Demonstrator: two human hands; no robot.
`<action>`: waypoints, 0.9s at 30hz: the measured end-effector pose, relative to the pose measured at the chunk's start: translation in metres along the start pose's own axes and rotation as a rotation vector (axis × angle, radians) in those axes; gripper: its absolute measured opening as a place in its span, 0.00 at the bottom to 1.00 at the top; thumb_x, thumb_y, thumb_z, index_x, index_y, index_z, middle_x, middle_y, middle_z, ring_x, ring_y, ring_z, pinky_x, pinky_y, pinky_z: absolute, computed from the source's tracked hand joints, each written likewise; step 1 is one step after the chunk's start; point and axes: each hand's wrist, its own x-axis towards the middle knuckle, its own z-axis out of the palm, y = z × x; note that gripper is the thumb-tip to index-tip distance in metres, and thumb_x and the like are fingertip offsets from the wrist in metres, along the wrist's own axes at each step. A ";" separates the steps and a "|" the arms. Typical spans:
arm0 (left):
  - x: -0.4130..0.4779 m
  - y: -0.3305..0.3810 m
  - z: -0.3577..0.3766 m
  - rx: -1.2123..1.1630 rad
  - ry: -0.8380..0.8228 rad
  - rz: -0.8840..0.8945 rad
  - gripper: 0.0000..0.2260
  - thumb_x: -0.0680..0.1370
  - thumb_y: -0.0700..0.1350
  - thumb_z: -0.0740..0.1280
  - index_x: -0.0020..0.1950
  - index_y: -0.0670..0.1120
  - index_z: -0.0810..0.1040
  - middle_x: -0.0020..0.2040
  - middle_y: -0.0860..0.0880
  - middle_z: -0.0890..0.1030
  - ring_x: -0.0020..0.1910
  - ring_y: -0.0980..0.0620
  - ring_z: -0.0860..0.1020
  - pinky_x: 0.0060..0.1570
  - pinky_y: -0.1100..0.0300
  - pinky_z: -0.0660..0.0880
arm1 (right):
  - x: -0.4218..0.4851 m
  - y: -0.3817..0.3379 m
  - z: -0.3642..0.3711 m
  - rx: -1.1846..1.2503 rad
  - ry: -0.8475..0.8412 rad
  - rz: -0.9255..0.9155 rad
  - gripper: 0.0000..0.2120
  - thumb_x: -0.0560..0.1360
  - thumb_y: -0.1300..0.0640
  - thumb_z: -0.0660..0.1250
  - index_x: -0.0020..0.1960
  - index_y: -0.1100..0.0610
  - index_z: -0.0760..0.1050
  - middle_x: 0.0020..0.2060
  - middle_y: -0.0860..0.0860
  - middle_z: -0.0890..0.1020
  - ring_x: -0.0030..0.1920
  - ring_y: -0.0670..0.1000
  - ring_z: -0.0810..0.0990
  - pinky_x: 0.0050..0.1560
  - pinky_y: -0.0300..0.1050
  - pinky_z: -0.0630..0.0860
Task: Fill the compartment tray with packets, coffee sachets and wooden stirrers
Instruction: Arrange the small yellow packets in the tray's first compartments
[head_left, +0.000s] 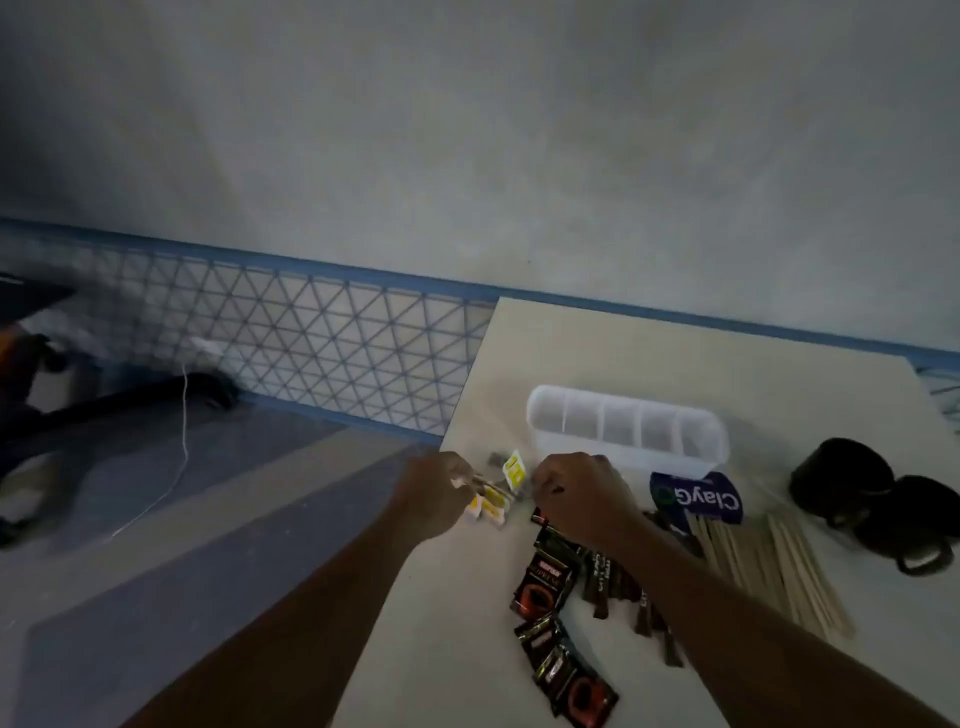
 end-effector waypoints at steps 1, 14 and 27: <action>0.004 -0.008 0.002 0.001 -0.013 0.003 0.11 0.74 0.44 0.71 0.56 0.48 0.82 0.57 0.48 0.83 0.55 0.51 0.80 0.52 0.65 0.70 | 0.004 -0.001 0.009 0.005 -0.005 -0.002 0.12 0.71 0.52 0.64 0.50 0.47 0.83 0.44 0.50 0.85 0.45 0.55 0.82 0.47 0.48 0.80; 0.035 -0.061 0.024 -0.069 -0.118 0.078 0.20 0.74 0.42 0.73 0.65 0.47 0.76 0.63 0.49 0.79 0.56 0.47 0.80 0.60 0.54 0.75 | 0.015 -0.022 0.076 0.040 0.081 0.127 0.20 0.73 0.52 0.73 0.63 0.52 0.78 0.58 0.48 0.82 0.56 0.50 0.80 0.45 0.38 0.67; 0.041 -0.061 0.034 -0.175 -0.081 0.037 0.13 0.72 0.39 0.74 0.55 0.48 0.80 0.51 0.53 0.81 0.44 0.57 0.79 0.37 0.77 0.67 | 0.026 -0.020 0.091 0.017 0.108 0.161 0.10 0.71 0.48 0.72 0.52 0.47 0.80 0.50 0.45 0.84 0.49 0.50 0.82 0.47 0.48 0.80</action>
